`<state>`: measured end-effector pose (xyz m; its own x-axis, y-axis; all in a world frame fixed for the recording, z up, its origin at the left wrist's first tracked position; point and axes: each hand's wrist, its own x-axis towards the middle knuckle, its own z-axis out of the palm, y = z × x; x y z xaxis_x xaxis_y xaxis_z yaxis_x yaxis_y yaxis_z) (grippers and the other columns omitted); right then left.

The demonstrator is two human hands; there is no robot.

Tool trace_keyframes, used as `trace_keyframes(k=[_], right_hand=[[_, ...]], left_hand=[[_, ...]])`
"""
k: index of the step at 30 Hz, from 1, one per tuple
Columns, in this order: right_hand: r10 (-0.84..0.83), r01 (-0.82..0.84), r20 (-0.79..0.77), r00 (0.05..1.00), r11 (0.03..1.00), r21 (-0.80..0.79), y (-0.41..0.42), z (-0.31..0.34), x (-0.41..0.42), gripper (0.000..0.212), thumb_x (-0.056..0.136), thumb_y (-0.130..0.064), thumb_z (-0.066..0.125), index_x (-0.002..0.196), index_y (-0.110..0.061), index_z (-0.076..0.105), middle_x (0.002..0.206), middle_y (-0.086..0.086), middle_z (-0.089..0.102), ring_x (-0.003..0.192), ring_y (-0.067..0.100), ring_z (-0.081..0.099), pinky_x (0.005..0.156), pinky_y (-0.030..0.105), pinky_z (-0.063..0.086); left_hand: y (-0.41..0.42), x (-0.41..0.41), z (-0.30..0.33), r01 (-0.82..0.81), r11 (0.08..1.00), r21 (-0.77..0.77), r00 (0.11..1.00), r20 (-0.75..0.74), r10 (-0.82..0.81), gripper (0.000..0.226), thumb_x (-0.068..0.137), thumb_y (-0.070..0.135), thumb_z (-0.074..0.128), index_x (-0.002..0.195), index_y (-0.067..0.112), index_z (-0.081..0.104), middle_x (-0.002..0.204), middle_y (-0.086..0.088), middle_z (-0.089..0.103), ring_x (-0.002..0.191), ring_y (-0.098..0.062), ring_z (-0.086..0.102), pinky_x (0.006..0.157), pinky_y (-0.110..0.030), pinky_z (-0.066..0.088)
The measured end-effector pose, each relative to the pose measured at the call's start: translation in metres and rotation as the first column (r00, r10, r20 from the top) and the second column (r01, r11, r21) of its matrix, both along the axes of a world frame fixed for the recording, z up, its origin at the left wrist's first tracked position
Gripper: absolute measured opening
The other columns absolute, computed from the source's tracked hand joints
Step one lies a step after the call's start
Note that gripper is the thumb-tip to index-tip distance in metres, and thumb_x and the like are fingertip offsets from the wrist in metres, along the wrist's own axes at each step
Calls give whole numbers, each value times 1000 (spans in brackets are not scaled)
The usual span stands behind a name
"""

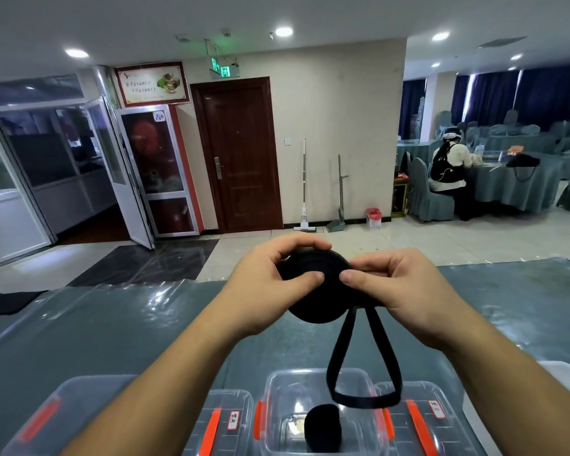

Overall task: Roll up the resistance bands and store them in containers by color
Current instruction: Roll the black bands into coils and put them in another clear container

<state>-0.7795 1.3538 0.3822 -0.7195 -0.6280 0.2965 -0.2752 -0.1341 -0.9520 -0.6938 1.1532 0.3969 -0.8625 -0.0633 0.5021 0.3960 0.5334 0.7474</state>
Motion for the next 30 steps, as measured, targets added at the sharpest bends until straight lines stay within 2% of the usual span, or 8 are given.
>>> trace_keyframes(k=[4,9,11,15,17,21,23,30], right_hand=[[33,-33,1,999,999,-15,0,0,2,14,88,-15,75,100,-14,83,93,12,81,89,24,80,74,23,60],[55,-43,91,994,991,-125,1,-5,-1,27,83,-24,74,106,-13,82,102,15,80,96,29,79,78,27,62],[56,-46,84,995,993,-111,4,-4,-2,24,84,-22,74,105,-12,82,100,16,80,94,29,79,76,27,61],[31,-31,-4,1000,1000,1,6,-1,-6,13,89,-12,75,100,-13,83,92,12,81,88,23,79,74,22,60],[13,-13,-7,1000,1000,3,4,-2,-7,15,88,-13,77,101,-15,83,94,11,82,91,24,79,76,23,60],[25,-15,89,996,993,-115,5,-5,-7,25,80,-28,76,103,-20,83,99,10,81,93,22,79,76,20,59],[35,-22,100,994,992,-122,7,-5,-8,25,80,-27,76,103,-21,83,100,11,81,93,23,79,76,21,60],[60,-53,90,994,996,-71,5,-5,-10,22,83,-17,76,104,-16,83,100,12,81,93,23,79,76,21,60]], left_hand=[[-4,1,7,49,990,-134,997,68,-40,46,85,13,82,120,42,73,115,23,74,113,0,68,96,-16,52],[3,-5,-1,33,981,190,999,-14,-31,43,80,-1,84,113,26,77,107,4,79,101,-12,75,84,-21,58],[5,-5,-5,42,975,216,999,-3,-43,42,80,-2,84,112,25,76,106,2,78,98,-12,75,81,-21,57],[0,-3,5,88,993,-85,993,85,-80,43,85,6,81,115,36,73,109,14,75,105,-4,70,89,-14,52],[-2,-3,11,69,987,-147,994,92,-56,41,85,9,82,113,39,74,106,19,75,103,-1,70,86,-11,51],[2,-5,5,31,990,137,999,38,-37,38,83,-1,82,110,26,75,103,2,77,93,-13,75,80,-22,59],[4,-6,-1,27,982,186,998,48,-37,38,83,-2,81,108,25,74,102,-1,77,90,-15,75,77,-24,59],[1,-4,8,80,985,-152,993,98,-66,46,86,5,77,118,39,74,110,23,74,106,3,68,88,-7,48]])
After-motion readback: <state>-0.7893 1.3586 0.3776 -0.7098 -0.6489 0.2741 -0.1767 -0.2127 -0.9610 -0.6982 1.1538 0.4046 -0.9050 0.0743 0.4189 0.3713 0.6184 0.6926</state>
